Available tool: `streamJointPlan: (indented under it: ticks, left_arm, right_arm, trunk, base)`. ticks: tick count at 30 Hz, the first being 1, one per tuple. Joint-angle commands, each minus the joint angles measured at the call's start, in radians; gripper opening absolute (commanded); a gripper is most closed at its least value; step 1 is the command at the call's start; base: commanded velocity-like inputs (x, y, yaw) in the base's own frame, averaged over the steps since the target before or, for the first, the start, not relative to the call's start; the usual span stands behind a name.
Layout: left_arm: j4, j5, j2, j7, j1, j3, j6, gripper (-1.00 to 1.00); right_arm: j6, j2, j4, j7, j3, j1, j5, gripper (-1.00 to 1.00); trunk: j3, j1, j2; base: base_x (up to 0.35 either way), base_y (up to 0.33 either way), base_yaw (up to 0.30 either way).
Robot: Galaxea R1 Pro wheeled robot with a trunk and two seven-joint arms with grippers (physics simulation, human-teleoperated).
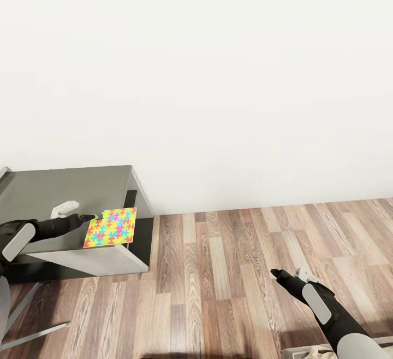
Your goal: Put all the toys in the child's room - the three board games (two on the bed and one on the table), the two jigsaw puzzles on the table, and the tennis ball on the table - inside the toy box on the table in the child's room.
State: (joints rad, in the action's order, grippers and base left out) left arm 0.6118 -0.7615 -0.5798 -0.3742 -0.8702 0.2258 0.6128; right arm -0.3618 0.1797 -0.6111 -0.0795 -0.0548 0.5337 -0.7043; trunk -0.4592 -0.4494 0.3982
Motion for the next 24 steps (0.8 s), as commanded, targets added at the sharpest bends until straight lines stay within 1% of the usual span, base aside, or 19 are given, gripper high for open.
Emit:
streamJointPlan:
  ticks: [1,5,7,8,9,10,12,13,14,15,16,17,18,19,22,24]
  left_arm:
    - [0.000,-0.004,-0.002,-0.002,-0.001,0.004,0.003,1.00]
    - [0.002,-0.006,-0.005,-0.031,-0.001,0.002,0.007,1.00]
    - [0.005,-0.008,-0.019,-0.080,0.000,-0.009,0.012,1.00]
    - [0.006,-0.009,-0.034,-0.128,0.001,-0.018,0.015,1.00]
    - [0.006,-0.009,-0.041,-0.156,0.001,-0.022,0.017,1.00]
    - [0.007,-0.008,-0.056,-0.217,0.002,-0.027,0.023,1.00]
    - [0.007,-0.008,-0.070,-0.280,0.003,-0.030,0.030,1.00]
    - [0.007,-0.007,-0.081,-0.342,0.004,-0.032,0.037,1.00]
    - [0.008,-0.007,-0.084,-0.372,0.004,-0.033,0.040,1.00]
    - [0.008,-0.005,-0.090,-0.429,0.004,-0.034,0.046,1.00]
    - [0.008,-0.004,-0.093,-0.455,0.005,-0.034,0.048,1.00]
    - [0.008,-0.001,-0.096,-0.505,0.005,-0.035,0.051,1.00]
    - [0.008,0.003,-0.100,-0.573,0.005,-0.036,0.057,1.00]
    - [0.008,0.004,-0.100,-0.593,0.005,-0.036,0.059,1.00]
    - [0.008,0.007,-0.109,-0.692,0.005,-0.037,0.074,1.00]
    - [0.008,0.008,-0.115,-0.727,0.005,-0.036,0.079,1.00]
  right_arm:
    - [-0.005,0.000,-0.002,-0.007,0.000,0.000,-0.011,1.00]
    - [-0.006,0.001,-0.003,-0.007,0.000,0.000,-0.011,1.00]
    - [-0.006,0.000,-0.004,-0.007,0.000,0.000,-0.011,1.00]
    - [-0.006,-0.004,-0.004,-0.006,0.000,0.000,-0.010,1.00]
    - [-0.006,-0.007,-0.005,-0.006,0.000,0.000,-0.010,1.00]
    - [-0.005,-0.017,-0.007,-0.006,0.000,0.000,-0.009,1.00]
    - [-0.005,-0.028,-0.009,-0.006,0.001,0.000,-0.008,1.00]
    - [-0.005,-0.037,-0.010,-0.006,0.001,0.000,-0.007,1.00]
    - [-0.005,-0.040,-0.010,-0.006,0.002,0.000,-0.007,1.00]
    - [-0.005,-0.045,-0.011,-0.006,0.005,0.000,-0.006,1.00]
    - [-0.005,-0.047,-0.011,-0.006,0.008,0.000,-0.006,1.00]
    - [-0.005,-0.049,-0.011,-0.006,0.018,0.000,-0.006,1.00]
    - [-0.005,-0.052,-0.012,-0.007,0.037,0.000,-0.006,1.00]
    - [-0.005,-0.052,-0.012,-0.007,0.044,0.000,-0.006,1.00]
    - [-0.004,-0.053,-0.013,-0.008,0.072,0.000,-0.006,1.00]
    - [-0.004,-0.054,-0.013,-0.008,0.077,0.000,-0.007,1.00]
  trunk:
    - [-0.002,-0.001,0.002]
    - [-0.002,-0.001,0.002]
    - [-0.002,-0.001,0.002]
    - [-0.002,-0.001,0.002]
    - [-0.002,-0.001,0.002]
    - [-0.002,-0.001,0.002]
    - [-0.002,-0.001,0.002]
    - [-0.002,-0.001,0.002]
    - [-0.002,-0.001,0.002]
    - [-0.002,-0.001,0.002]
    - [-0.002,-0.001,0.002]
    - [-0.002,-0.001,0.002]
    - [-0.002,-0.001,0.002]
    - [-0.002,-0.001,0.002]
    - [-0.002,-0.001,0.002]
    - [-0.002,-0.001,0.002]
  base:
    - [0.000,0.000,0.000]
    - [0.000,0.000,0.000]
    - [0.000,0.000,0.000]
    - [0.000,0.000,0.000]
    - [0.000,0.000,0.000]
    - [0.000,0.000,0.000]
    - [0.000,0.000,0.000]
    - [0.000,0.000,0.000]
    - [0.000,0.000,0.000]
    - [0.000,0.000,0.000]
    - [0.000,0.000,0.000]
    - [0.000,0.000,0.000]
    - [0.000,0.000,0.000]
    - [0.000,0.000,0.000]
    - [0.000,0.000,0.000]
    - [0.000,0.000,0.000]
